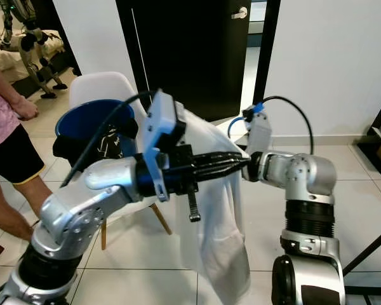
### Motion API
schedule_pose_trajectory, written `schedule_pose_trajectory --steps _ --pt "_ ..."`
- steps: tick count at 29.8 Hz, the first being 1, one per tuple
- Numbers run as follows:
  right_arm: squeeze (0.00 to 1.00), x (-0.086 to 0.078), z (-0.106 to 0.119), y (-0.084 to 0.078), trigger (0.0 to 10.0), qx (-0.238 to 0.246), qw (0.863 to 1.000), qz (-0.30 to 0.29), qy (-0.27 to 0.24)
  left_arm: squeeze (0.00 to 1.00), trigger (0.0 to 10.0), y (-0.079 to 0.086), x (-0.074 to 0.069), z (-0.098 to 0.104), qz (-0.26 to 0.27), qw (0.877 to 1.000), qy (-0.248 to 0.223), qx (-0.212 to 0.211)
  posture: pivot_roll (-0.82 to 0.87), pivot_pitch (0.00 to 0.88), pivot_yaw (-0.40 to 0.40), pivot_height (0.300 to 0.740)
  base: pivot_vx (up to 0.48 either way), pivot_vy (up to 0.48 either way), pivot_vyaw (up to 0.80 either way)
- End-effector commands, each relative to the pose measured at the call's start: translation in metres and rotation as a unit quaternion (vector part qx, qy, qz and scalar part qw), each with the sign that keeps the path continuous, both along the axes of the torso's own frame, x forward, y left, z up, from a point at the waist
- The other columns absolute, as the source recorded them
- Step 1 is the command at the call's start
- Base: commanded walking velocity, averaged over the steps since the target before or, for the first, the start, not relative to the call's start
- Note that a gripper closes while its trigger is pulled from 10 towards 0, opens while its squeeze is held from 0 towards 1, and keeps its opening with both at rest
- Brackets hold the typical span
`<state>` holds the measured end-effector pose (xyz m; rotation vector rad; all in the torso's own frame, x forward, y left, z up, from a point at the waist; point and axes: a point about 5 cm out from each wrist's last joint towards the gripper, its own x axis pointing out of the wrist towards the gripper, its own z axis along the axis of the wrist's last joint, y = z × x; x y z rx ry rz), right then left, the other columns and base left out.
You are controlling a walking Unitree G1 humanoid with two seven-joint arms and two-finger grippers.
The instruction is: Hang hanger
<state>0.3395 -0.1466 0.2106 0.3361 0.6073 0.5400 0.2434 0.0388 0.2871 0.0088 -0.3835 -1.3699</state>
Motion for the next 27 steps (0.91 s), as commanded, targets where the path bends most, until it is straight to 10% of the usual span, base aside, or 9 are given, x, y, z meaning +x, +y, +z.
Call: schedule_pose_trajectory --steps 1,9,16,24,27 --pt "0.00 -0.006 0.000 0.004 10.0 -0.039 0.998 0.043 -0.011 0.00 10.0 0.005 0.005 0.009 0.013 1.000 -0.022 -0.003 -0.10 0.000 0.005 0.740 0.000 0.000 0.00" --pt "0.00 -0.031 0.012 0.000 10.0 -0.102 0.976 0.180 -0.068 0.00 10.0 0.027 0.028 0.003 0.087 0.995 -0.033 0.038 -0.11 0.000 0.007 0.740 0.000 0.000 0.00" --pt "0.00 -0.041 0.022 -0.001 10.0 -0.119 0.953 0.260 -0.100 0.00 10.0 0.005 0.013 -0.011 0.037 0.997 -0.029 0.066 -0.11 0.000 0.005 0.740 0.000 0.000 0.00" --pt "0.00 -0.030 0.004 0.013 10.0 -0.130 0.962 0.231 -0.060 0.00 10.0 -0.017 0.004 -0.006 0.011 0.999 -0.020 0.032 -0.10 0.000 0.000 0.740 0.000 0.000 0.00" --pt "0.00 -0.041 -0.006 0.017 10.0 -0.161 0.941 0.292 -0.061 0.00 10.0 -0.019 0.005 -0.002 0.014 0.999 -0.027 0.024 -0.10 0.000 -0.003 0.740 0.000 0.000 0.00"
